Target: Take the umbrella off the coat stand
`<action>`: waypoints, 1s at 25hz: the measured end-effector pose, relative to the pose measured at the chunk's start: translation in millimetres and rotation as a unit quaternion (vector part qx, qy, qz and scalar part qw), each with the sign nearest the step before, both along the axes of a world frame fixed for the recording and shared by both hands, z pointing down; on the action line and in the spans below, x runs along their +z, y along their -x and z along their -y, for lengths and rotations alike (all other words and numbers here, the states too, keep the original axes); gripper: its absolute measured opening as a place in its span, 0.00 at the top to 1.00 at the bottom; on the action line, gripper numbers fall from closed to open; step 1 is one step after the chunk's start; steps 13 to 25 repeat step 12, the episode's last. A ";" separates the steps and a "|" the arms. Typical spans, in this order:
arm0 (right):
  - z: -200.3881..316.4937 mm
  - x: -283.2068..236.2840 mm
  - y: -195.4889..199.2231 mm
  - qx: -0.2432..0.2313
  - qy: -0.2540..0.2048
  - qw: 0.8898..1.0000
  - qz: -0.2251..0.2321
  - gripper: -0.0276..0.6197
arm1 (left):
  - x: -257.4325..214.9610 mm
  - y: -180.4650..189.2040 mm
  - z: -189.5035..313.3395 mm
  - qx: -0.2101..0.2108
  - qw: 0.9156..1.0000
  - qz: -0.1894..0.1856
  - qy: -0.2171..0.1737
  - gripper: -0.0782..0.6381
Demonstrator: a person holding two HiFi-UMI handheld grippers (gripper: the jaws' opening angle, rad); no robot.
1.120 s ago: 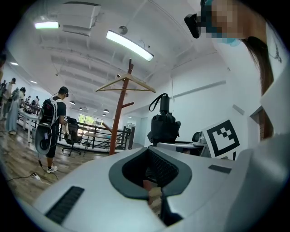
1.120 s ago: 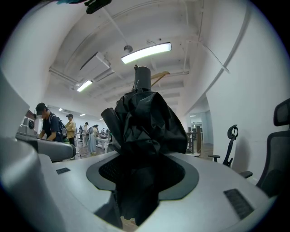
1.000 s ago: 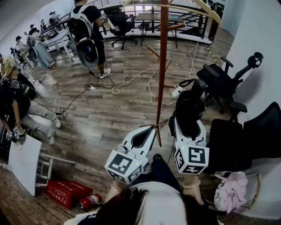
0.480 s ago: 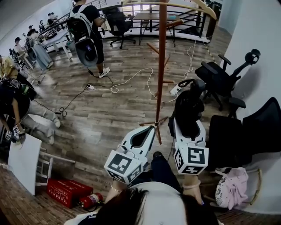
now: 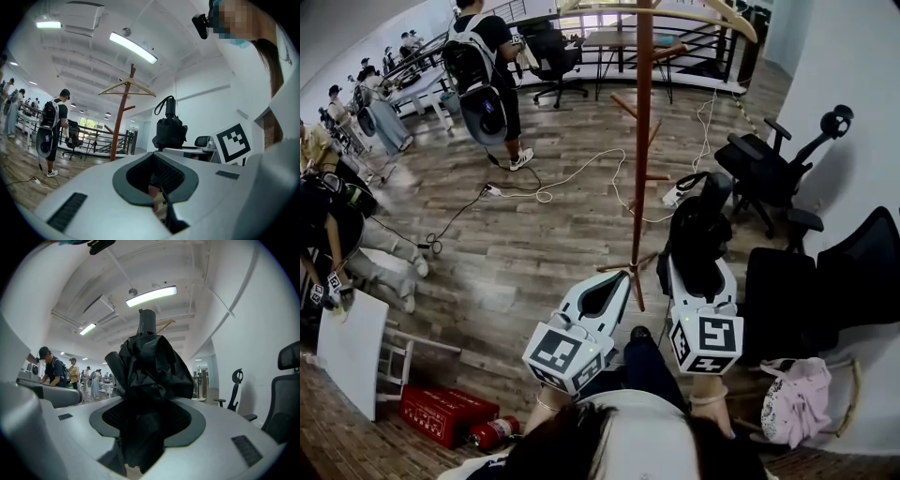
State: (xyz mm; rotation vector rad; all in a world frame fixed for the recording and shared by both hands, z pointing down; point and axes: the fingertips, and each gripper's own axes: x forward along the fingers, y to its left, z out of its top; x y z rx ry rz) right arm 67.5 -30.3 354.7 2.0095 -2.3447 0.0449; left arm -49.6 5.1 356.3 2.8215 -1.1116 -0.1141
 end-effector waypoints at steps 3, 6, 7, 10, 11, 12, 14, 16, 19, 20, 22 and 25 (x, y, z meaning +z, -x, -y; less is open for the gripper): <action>0.8 -2.8 -2.1 0.003 0.000 1.000 -0.001 0.59 | -3.7 -4.1 1.4 0.007 1.000 0.000 -0.003 0.88; 1.0 -5.8 -2.9 0.005 -0.002 1.000 -0.001 0.59 | -4.9 -4.8 1.4 0.011 1.000 -0.002 -0.003 0.88; 1.1 -6.2 -3.1 0.006 -0.002 1.000 -0.001 0.59 | -4.3 -4.8 1.7 0.011 1.000 -0.003 -0.003 0.88; 1.0 -5.7 -3.0 0.004 -0.002 1.000 0.001 0.58 | -2.2 -5.5 3.0 0.011 1.000 -0.003 0.000 0.88; 0.9 -5.1 -2.9 0.003 -0.002 1.000 0.003 0.59 | -1.6 -6.0 3.4 0.011 1.000 -0.003 0.001 0.88; 0.8 -4.4 -2.8 0.002 -0.001 1.000 0.004 0.59 | -1.0 -6.6 3.9 0.012 1.000 -0.002 0.001 0.88; 0.8 -4.4 -2.8 0.002 -0.001 1.000 0.004 0.59 | -1.0 -6.6 3.9 0.012 1.000 -0.002 0.001 0.88; 0.8 -4.4 -2.8 0.002 -0.001 1.000 0.004 0.59 | -1.0 -6.6 3.9 0.012 1.000 -0.002 0.001 0.88; 0.8 -4.4 -2.8 0.002 -0.001 1.000 0.004 0.59 | -1.0 -6.6 3.9 0.012 1.000 -0.002 0.001 0.88; 0.8 -4.4 -2.8 0.002 -0.001 1.000 0.004 0.59 | -1.0 -6.6 3.9 0.012 1.000 -0.002 0.001 0.88; 0.8 -4.4 -2.8 0.002 -0.001 1.000 0.004 0.59 | -1.0 -6.6 3.9 0.012 1.000 -0.002 0.001 0.88; 0.8 -4.4 -2.8 0.002 -0.001 1.000 0.004 0.59 | -1.0 -6.6 3.9 0.012 1.000 -0.002 0.001 0.88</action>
